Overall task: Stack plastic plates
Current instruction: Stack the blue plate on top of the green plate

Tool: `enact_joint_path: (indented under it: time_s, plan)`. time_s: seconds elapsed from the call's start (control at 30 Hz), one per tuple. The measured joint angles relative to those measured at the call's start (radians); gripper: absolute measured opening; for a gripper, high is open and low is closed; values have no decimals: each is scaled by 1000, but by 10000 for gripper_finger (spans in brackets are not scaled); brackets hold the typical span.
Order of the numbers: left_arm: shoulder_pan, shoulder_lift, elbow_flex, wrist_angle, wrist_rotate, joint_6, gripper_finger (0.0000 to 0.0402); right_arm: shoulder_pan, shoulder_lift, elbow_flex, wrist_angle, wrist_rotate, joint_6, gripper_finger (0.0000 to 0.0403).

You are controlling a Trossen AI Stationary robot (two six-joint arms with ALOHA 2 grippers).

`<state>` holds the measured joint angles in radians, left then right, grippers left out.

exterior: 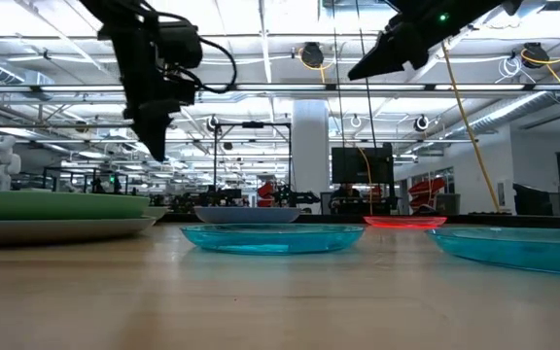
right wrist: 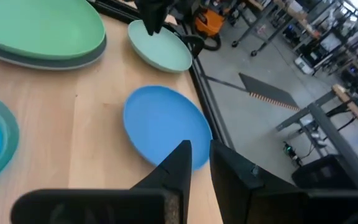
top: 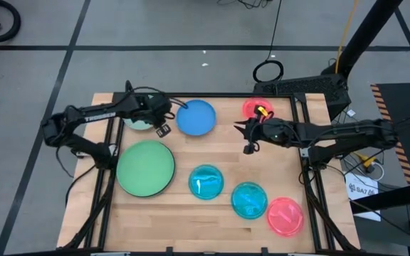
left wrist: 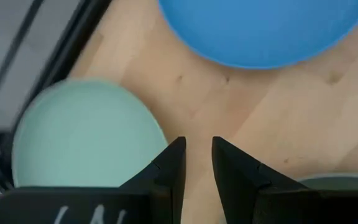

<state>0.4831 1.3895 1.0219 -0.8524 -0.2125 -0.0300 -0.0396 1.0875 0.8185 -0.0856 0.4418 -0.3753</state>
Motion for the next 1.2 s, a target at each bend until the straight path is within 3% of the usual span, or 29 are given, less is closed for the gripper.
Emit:
enact_joint_path:
  time_s: [0.27, 0.4, 0.67, 0.93, 1.2]
  plan:
    - [-52, 86, 16, 144, 225, 318, 85, 0, -54, 1, -93, -32, 75, 54]
    - [-93, 120, 16, 256, 239, 363, 85, 0, -57, 1, -116, -81, 97, 54]
    - [-134, 191, 16, 444, 242, 287, 86, 0, -75, 1, -219, -79, 164, 54]
    - [-150, 195, 16, 482, 242, 219, 86, 2, -152, 1, -301, -131, 235, 54]
    - [-201, 195, 16, 589, 253, 172, 86, 3, -213, -50, -250, -185, 205, 54]
